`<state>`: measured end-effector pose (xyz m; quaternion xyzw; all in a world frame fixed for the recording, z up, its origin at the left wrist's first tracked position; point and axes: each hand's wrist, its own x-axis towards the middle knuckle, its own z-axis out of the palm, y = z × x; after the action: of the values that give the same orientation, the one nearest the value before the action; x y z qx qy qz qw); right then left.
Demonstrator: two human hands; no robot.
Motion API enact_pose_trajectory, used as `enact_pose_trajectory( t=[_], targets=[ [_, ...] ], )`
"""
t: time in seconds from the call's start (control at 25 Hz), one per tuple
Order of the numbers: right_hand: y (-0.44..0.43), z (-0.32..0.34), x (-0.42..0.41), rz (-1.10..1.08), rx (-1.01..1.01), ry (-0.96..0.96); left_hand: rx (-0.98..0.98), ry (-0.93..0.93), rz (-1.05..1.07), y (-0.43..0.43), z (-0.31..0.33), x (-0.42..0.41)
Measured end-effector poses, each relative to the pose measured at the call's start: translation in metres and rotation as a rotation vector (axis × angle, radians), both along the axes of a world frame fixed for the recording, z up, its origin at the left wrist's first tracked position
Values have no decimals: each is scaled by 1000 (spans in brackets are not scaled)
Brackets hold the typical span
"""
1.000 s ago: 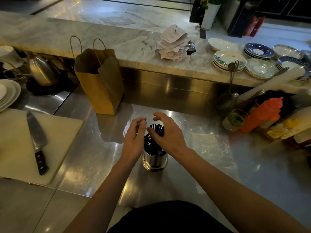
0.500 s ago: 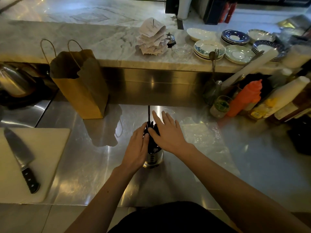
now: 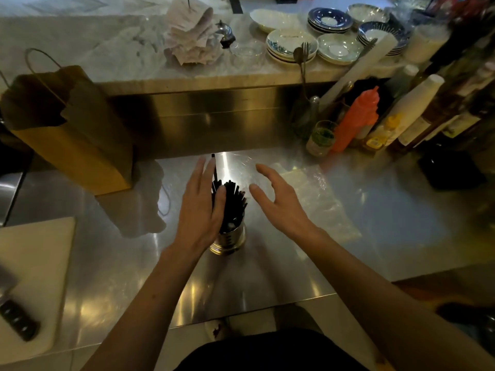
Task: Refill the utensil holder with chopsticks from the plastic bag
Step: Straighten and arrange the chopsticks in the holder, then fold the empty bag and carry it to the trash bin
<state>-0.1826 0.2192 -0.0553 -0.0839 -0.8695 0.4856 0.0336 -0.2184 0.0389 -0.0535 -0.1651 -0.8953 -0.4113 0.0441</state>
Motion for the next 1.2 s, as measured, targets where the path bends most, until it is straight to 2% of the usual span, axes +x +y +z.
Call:
enact_pose_trajectory(
  t=[0.08, 0.12, 0.4, 0.52, 0.64, 0.72, 0.8, 0.88, 1.04, 1.12, 1.2],
  targets=[
    [17, -6, 4, -9, 16, -6, -172, 104, -33, 9, 8, -26],
    [25, -8, 4, 0, 11, -7, -245, 98, -37, 12, 9, -36],
    [84, -26, -10, 205, -45, -23, -567, -132, 18, 30, 2, -25],
    [108, -33, -18, 258, -53, -38, -529, -188, 26, 40, 23, -26],
    [133, -45, -22, 285, -30, -50, -490, -85, 170, 59, 42, -16],
    [150, -55, -23, 278, -18, -72, -311, 46, 219, 88, 48, -3],
    [167, -65, -22, 258, -5, -101, -116, 78, 192, 128, 42, 14],
    [186, -75, -24, 223, 25, -126, -4, -30, 181, 167, 23, 26],
    [228, -96, -25, 133, 95, -250, 162, -526, 245, 215, -31, 30],
    [247, -110, -23, 77, 113, -360, 198, -764, 342, 221, -57, 26],
    [261, -123, -17, 21, 134, -469, 177, -884, 429, 221, -82, 25]
  ],
)
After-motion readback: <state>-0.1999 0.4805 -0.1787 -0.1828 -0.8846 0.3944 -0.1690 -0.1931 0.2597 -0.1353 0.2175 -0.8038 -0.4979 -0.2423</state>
